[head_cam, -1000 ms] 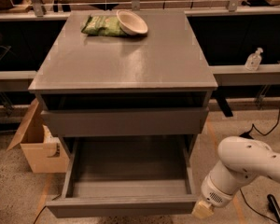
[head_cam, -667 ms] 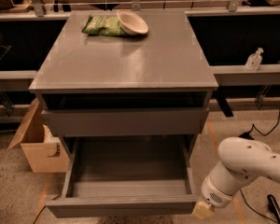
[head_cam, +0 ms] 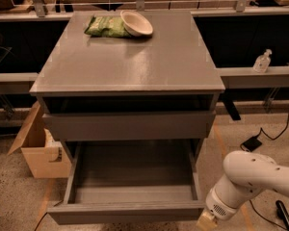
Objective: Close middle drawer
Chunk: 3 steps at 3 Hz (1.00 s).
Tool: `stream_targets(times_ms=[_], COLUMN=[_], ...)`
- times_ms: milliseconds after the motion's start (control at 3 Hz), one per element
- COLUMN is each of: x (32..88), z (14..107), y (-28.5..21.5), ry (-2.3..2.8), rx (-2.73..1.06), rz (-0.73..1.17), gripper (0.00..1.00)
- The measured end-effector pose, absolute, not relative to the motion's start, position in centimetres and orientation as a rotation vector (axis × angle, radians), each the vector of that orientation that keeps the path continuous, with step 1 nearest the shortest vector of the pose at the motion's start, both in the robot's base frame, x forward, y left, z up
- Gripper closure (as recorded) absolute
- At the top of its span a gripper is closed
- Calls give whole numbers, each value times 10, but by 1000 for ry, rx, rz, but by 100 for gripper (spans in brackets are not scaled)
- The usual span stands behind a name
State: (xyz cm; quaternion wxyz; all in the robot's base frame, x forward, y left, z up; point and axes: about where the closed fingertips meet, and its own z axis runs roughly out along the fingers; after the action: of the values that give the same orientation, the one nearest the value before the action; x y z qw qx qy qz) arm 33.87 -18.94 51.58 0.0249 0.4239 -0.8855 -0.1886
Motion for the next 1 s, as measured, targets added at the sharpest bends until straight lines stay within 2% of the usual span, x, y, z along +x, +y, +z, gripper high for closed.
stream_targets(times_ms=[1000], x=[367], z=[416], y=[-176], ry=[-2934], rx=[1069], rz=[-530], gripper=[100])
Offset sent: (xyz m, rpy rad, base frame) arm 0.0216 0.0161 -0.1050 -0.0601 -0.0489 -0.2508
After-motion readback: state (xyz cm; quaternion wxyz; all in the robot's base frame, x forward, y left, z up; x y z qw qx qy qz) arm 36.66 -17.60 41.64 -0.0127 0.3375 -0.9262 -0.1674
